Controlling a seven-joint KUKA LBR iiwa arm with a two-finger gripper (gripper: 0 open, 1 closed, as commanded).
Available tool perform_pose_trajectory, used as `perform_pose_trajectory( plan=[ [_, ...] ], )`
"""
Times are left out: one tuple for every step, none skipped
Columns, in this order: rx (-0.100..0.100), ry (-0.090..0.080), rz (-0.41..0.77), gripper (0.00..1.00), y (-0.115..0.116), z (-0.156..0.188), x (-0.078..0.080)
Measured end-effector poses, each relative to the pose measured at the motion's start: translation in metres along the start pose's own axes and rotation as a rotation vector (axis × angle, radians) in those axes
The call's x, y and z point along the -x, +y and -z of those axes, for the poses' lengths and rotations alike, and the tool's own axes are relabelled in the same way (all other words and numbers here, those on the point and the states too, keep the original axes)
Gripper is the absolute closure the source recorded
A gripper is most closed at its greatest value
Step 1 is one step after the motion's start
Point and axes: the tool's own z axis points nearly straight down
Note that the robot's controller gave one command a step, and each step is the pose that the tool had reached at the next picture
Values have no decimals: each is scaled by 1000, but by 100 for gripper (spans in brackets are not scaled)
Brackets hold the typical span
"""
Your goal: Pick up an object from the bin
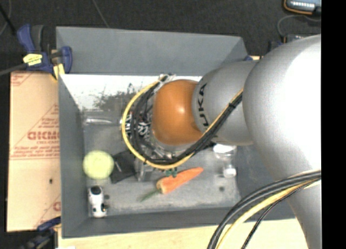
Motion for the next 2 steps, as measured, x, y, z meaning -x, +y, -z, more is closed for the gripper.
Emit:
perform_pose_trajectory(
  plan=[
    [1,2,0,100,1,0,-1],
    [1,4,-13,100,5,38,-7]
  ],
)
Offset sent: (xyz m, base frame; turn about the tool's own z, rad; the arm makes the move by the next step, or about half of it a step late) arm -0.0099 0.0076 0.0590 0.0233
